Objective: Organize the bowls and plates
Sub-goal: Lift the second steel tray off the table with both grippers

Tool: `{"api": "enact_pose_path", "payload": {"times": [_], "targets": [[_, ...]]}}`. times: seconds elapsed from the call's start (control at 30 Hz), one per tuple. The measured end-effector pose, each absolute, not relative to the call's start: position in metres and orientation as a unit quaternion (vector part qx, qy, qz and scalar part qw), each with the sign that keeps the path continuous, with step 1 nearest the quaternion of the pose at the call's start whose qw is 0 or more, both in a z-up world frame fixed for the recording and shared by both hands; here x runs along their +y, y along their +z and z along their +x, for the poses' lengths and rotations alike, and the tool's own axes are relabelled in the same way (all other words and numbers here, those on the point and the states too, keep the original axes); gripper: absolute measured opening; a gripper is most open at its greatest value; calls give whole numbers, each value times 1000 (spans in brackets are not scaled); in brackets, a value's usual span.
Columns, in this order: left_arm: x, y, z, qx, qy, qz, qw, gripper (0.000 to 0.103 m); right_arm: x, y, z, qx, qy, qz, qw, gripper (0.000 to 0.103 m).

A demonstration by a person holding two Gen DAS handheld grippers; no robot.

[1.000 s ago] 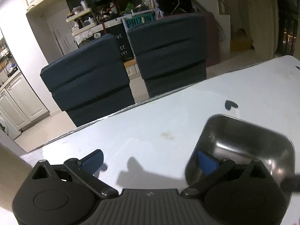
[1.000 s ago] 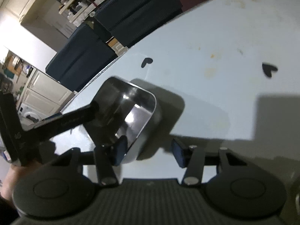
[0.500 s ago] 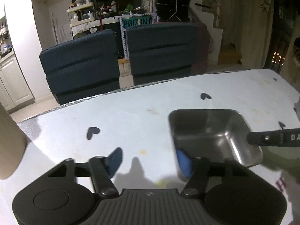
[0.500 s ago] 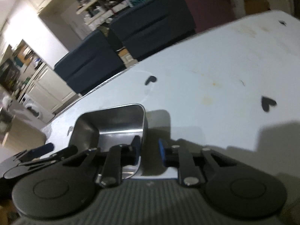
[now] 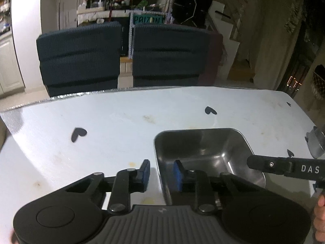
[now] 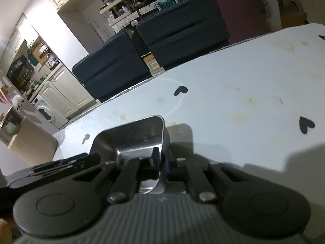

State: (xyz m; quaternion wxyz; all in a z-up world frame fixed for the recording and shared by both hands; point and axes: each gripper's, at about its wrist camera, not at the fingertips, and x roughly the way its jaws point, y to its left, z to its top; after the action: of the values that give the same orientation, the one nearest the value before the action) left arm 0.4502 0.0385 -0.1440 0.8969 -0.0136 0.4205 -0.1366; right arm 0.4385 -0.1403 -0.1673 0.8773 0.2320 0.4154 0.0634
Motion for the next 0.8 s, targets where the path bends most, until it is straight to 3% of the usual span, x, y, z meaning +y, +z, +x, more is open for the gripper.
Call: {"api": "enact_pose_path", "payload": {"times": [0.03, 0.27, 0.8], "targets": [[38, -145, 451, 424, -136, -18, 895, 16, -141, -167, 438, 415, 64, 234, 877, 6], [44, -139, 442, 424, -116, -34, 897, 4, -143, -170, 440, 420, 76, 245, 870, 6], [45, -62, 358, 381, -95, -79, 916, 7, -150, -120, 391, 413, 127, 244, 868, 4]]}}
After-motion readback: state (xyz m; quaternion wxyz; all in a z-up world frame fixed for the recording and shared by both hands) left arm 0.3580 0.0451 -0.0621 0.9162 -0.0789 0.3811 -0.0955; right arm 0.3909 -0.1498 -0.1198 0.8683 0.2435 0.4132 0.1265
